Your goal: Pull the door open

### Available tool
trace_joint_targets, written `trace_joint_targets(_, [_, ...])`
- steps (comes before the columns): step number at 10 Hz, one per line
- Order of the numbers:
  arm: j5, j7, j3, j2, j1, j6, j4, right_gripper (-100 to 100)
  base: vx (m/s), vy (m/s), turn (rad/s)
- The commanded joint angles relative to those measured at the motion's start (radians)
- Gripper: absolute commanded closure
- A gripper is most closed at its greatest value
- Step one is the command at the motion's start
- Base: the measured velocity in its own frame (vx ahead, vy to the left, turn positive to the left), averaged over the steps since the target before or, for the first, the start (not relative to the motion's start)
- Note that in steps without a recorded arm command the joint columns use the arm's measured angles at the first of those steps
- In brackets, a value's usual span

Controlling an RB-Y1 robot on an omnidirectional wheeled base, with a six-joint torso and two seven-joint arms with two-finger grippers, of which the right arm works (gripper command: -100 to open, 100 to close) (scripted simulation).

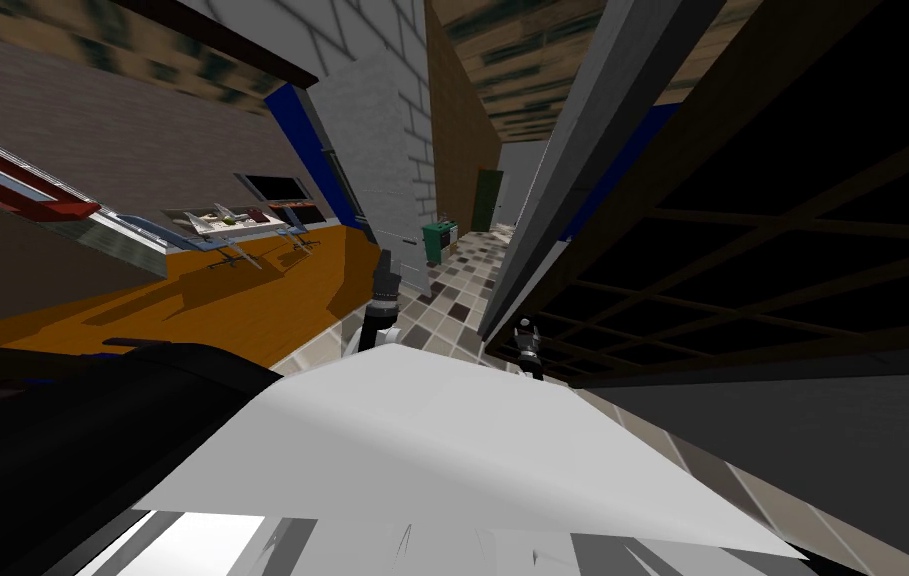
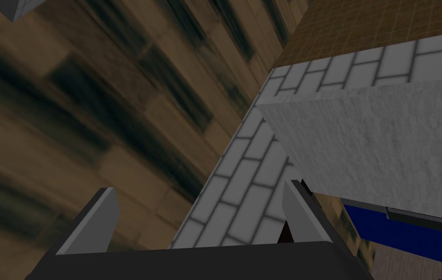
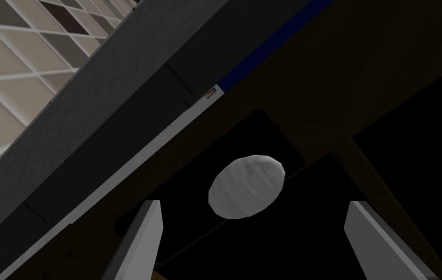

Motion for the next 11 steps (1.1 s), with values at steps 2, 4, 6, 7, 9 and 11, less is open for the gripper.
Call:
trace_joint_targets(2, [-0.023,-0.073,0.012,0.003,-0.001,0.005,-0.006,-100,-0.06,-0.027,0.023])
trace_joint_targets(4, [-0.038,-0.12,0.02,0.005,-0.002,0.008,-0.008,-100,-0.047,-0.015,0.024])
trace_joint_targets(6, [-0.052,-0.162,0.028,0.007,-0.004,0.011,-0.01,-100,-0.062,-0.03,0.034])
trace_joint_targets(7, [-0.067,-0.197,0.035,0.009,-0.005,0.014,-0.013,-100,-0.053,-0.01,0.024])
trace_joint_targets(9, [-0.082,-0.244,0.043,0.011,-0.006,0.016,-0.015,-100,-0.042,-0.015,0.021])
trace_joint_targets(11, [-0.096,-0.287,0.05,0.013,-0.008,0.019,-0.018,-100,-0.065,-0.025,0.037])
